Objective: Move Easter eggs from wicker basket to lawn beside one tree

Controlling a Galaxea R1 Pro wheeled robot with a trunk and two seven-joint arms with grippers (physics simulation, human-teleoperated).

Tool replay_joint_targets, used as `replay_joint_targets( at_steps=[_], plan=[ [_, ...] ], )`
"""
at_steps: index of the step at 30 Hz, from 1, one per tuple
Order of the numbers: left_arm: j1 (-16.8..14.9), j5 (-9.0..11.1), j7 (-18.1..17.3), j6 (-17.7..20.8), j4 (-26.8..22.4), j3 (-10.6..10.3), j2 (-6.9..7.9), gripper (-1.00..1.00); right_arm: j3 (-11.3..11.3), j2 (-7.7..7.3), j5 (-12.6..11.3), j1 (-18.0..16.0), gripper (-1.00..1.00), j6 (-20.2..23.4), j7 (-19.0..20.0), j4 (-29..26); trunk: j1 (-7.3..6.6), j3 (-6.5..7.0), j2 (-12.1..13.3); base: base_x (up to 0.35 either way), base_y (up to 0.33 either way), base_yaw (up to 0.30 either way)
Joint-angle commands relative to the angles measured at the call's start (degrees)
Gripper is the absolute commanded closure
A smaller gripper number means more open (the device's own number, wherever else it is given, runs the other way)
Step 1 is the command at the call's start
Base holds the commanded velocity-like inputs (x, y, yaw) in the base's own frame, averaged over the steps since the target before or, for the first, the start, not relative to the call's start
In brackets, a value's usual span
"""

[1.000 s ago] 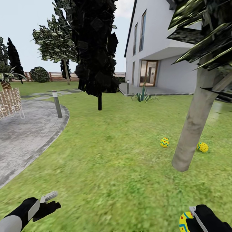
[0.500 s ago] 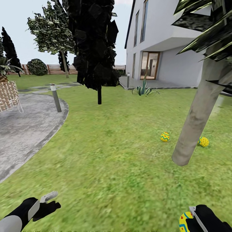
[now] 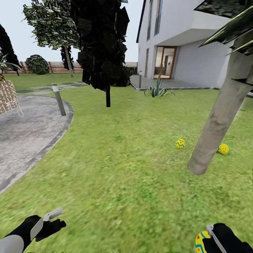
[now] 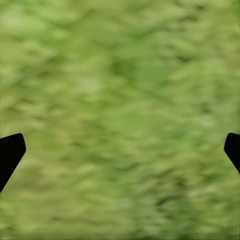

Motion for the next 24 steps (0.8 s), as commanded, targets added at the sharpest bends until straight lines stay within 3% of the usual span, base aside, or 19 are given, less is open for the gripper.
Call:
replay_joint_targets(
  at_steps=[1, 14, 24],
  plan=[
    [0.0, 0.5, 0.0, 0.4, -0.1, 0.1, 0.01, -1.00, -0.3, 0.03, 0.6, 0.0, 1.00, 0.3, 0.5, -0.1, 0.01, -0.28, 0.0, 0.000, 0.000, 0.000],
    [0.0, 0.5, 0.0, 0.4, -0.1, 0.1, 0.01, -1.00, -0.4, -0.02, 0.6, 0.0, 1.00, 0.2, 0.5, -0.1, 0.35, -3.16, -0.2, 0.000, 0.000, 0.000],
    [0.0, 0.5, 0.0, 0.4, -0.1, 0.1, 0.01, -1.00, -0.3, 0.03, 0.7, 0.0, 1.00, 0.3, 0.5, -0.1, 0.35, -3.16, -0.2, 0.060, 0.000, 0.000]
  ],
)
